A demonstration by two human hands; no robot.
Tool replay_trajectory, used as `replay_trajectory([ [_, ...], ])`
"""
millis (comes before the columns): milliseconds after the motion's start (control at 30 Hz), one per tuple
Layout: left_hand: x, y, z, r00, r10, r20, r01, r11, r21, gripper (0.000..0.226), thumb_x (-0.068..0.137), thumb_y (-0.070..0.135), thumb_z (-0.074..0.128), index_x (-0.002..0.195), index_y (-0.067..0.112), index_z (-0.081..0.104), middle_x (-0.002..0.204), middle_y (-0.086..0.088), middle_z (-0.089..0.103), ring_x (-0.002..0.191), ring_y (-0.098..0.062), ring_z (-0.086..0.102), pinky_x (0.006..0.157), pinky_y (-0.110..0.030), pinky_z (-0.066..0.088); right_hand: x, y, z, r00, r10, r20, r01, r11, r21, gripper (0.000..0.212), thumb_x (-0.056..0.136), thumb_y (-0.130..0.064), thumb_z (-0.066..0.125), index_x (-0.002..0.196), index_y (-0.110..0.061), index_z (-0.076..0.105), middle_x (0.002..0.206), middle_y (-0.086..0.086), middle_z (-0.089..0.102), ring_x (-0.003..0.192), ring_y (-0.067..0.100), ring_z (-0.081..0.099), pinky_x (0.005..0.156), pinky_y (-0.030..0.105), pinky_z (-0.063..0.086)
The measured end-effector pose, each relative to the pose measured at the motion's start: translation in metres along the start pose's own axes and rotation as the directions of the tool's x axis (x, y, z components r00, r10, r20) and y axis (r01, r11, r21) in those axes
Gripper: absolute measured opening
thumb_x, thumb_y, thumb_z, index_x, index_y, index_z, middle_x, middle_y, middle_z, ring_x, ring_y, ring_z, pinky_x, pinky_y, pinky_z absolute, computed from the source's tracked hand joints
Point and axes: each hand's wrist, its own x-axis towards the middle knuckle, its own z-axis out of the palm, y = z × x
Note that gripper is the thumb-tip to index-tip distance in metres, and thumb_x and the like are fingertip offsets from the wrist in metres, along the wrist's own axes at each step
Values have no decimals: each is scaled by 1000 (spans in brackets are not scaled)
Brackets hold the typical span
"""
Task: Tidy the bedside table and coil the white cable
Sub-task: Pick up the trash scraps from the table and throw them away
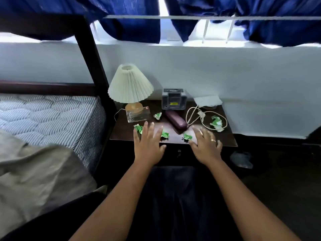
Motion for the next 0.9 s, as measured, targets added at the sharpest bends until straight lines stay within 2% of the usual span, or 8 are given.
replay_trajectory([
  [200,59,-6,52,983,-110,146,119,991,-56,67,91,48,42,148,34,10,159,-1,0,145,-23,-13,113,-55,-6,50,30,45,981,180,71,-182,983,22,58,92,-39,46,145,-36,22,156,-3,18,143,22,14,112,52,18],
  [300,89,-7,69,966,-181,184,203,973,-107,65,91,47,44,147,34,15,159,-1,9,146,-24,-2,113,-55,-2,85,45,50,966,251,70,-255,966,53,57,93,-35,47,145,-32,25,156,0,18,142,26,14,111,50,23],
  [400,106,-5,84,958,-172,228,209,966,-151,62,91,44,44,146,34,18,157,0,19,144,-23,13,114,-53,4,104,54,56,960,269,80,-274,960,63,54,92,-29,49,142,-29,31,154,2,20,139,30,17,108,48,28],
  [500,112,-1,100,957,-165,238,214,957,-197,58,91,40,47,144,33,26,153,1,25,140,-22,23,112,-48,18,112,61,64,953,285,100,-288,957,26,49,92,-23,50,139,-28,37,151,3,23,134,32,22,105,46,33],
  [600,113,2,108,974,-161,158,192,959,-208,50,90,34,52,138,29,39,145,2,36,132,-23,32,100,-42,37,121,66,65,948,314,48,-315,949,25,39,92,-20,50,130,-27,48,144,6,33,126,36,30,100,43,37],
  [667,118,1,109,984,-156,85,171,960,-223,39,89,27,54,128,23,48,134,2,46,123,-23,40,90,-39,43,128,68,66,952,307,6,-307,952,3,31,92,-17,49,122,-22,54,133,11,43,118,39,37,92,40,40],
  [767,123,0,107,988,-141,66,153,951,-267,19,88,20,55,106,15,55,113,-2,56,108,-25,48,80,-38,45,137,63,66,960,276,-39,-273,960,65,19,90,-9,49,105,-8,61,113,17,56,105,39,50,79,36,41],
  [900,128,-3,100,979,-205,0,190,909,-371,12,87,9,48,98,11,52,101,-10,57,95,-35,55,68,-38,38,141,40,60,992,49,-113,-18,965,262,19,86,1,48,94,-9,63,97,11,61,93,28,57,82,35,43],
])
